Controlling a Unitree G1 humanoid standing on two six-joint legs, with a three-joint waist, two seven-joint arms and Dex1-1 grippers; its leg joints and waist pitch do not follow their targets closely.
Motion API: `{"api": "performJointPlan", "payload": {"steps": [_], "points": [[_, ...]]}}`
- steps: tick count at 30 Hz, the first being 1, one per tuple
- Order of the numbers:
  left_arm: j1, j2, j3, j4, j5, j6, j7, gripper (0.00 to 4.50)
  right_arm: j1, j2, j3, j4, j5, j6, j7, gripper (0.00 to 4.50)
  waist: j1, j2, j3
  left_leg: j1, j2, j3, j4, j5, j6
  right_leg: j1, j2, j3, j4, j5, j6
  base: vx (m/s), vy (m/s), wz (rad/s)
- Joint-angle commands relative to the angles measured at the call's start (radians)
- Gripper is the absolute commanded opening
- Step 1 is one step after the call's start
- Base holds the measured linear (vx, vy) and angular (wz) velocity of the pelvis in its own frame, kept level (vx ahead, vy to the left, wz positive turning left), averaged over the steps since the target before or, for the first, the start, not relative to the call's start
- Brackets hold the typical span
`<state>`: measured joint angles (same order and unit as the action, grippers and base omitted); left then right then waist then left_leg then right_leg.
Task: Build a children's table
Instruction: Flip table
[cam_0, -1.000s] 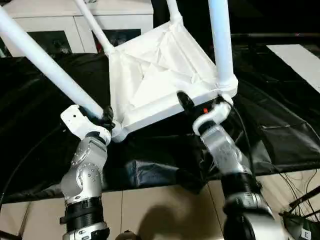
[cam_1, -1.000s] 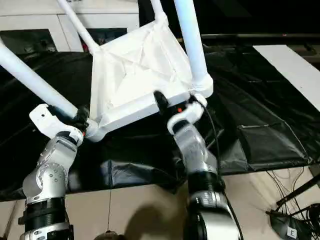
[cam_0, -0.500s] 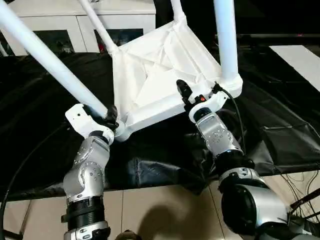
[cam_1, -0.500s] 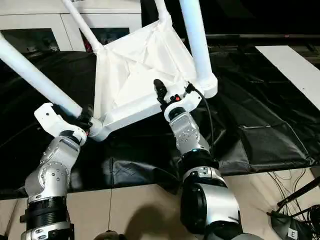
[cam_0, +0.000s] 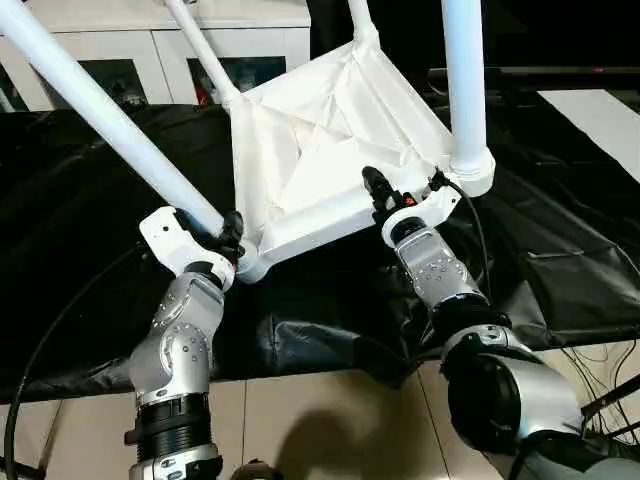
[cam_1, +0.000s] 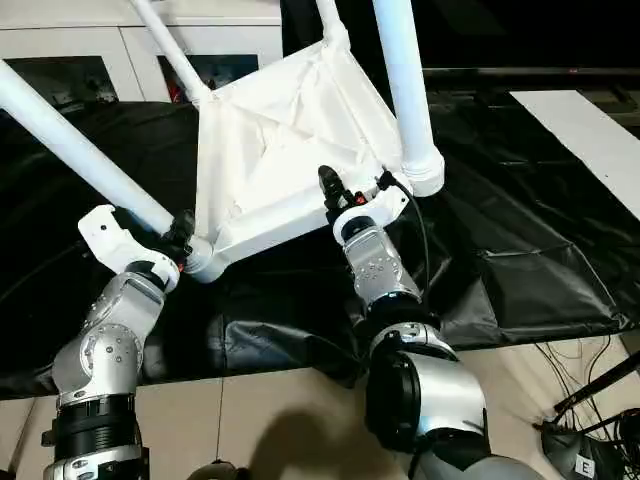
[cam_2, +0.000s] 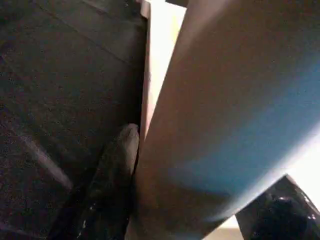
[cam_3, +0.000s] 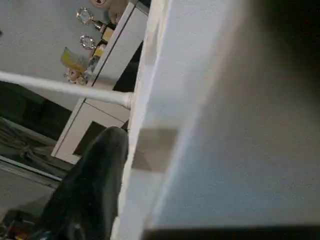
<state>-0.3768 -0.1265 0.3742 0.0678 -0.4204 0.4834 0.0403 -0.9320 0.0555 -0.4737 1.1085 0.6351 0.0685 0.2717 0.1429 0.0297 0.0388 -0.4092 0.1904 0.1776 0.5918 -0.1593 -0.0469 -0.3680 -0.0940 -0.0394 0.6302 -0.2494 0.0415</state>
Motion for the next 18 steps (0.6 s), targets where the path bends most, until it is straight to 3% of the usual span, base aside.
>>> {"api": "performJointPlan", "payload": {"steps": [1, 7, 8, 13, 14, 16, 17, 18], "points": [[0.015, -0.036, -0.018, 0.035, -0.07, 0.034, -0.029, 2.38, -0.033, -0.011, -0.006, 0.008, -0.002, -0.016, 0.013, 2.63, -0.008, -0.015, -0.068, 0.03, 0.033, -0.005, -0.058, -0.082, 0.055, 0.025, -0.041, 0.02, -0.056, 0.126, -0.21, 0.0, 0.0, 0.0], [0.012, -0.034, -0.016, 0.038, -0.063, 0.034, -0.022, 2.38, -0.041, -0.022, 0.001, 0.023, -0.016, -0.03, 0.013, 2.24, -0.008, -0.017, -0.068, 0.029, 0.033, -0.004, -0.055, -0.071, 0.07, 0.025, -0.04, 0.02, -0.056, 0.139, -0.216, 0.0, 0.0, 0.0], [0.013, -0.033, -0.017, 0.037, -0.06, 0.034, -0.021, 2.92, -0.041, -0.024, 0.003, 0.024, -0.02, -0.032, 0.012, 2.17, -0.007, -0.016, -0.069, 0.029, 0.034, -0.005, -0.056, -0.071, 0.071, 0.025, -0.041, 0.02, -0.055, 0.134, -0.217, 0.0, 0.0, 0.0], [0.019, -0.027, -0.02, 0.033, -0.073, 0.047, -0.045, 3.26, -0.047, -0.029, 0.001, 0.034, -0.035, -0.043, 0.012, 2.11, -0.007, -0.016, -0.071, 0.03, 0.033, -0.004, -0.052, -0.057, 0.071, 0.024, -0.039, 0.02, -0.051, 0.158, -0.229, 0.0, 0.0, 0.0], [0.021, -0.025, -0.021, 0.03, -0.069, 0.043, -0.038, 3.5, -0.049, -0.033, 0.005, 0.037, -0.044, -0.052, 0.007, 2.11, -0.006, -0.016, -0.074, 0.028, 0.033, -0.005, -0.051, -0.044, 0.077, 0.025, -0.039, 0.019, -0.049, 0.177, -0.23, 0.0, 0.0, 0.0], [0.021, -0.023, -0.021, 0.03, -0.066, 0.036, -0.034, 3.5, -0.05, -0.037, 0.009, 0.037, -0.051, -0.06, 0.003, 2.11, -0.006, -0.017, -0.078, 0.022, 0.03, -0.004, -0.042, 0.006, 0.101, 0.023, -0.035, 0.017, -0.041, 0.247, -0.233, 0.0, 0.0, 0.0], [0.018, -0.011, -0.017, 0.033, -0.051, 0.012, -0.025, 3.67, -0.051, -0.047, 0.016, 0.03, -0.065, -0.081, -0.006, 2.11, -0.004, -0.011, -0.078, 0.022, 0.031, -0.004, -0.041, 0.005, 0.104, 0.02, -0.036, 0.017, -0.04, 0.247, -0.234, 0.0, 0.0, 0.0], [0.008, -0.012, 0.01, 0.031, -0.063, -0.018, -0.014, 3.67, -0.053, -0.064, 0.022, 0.023, -0.078, -0.096, -0.018, 2.11, -0.005, -0.013, -0.075, 0.022, 0.032, -0.003, -0.041, -0.014, 0.106, 0.018, -0.037, 0.017, -0.043, 0.23, -0.234, 0.0, 0.0, 0.0]]}}
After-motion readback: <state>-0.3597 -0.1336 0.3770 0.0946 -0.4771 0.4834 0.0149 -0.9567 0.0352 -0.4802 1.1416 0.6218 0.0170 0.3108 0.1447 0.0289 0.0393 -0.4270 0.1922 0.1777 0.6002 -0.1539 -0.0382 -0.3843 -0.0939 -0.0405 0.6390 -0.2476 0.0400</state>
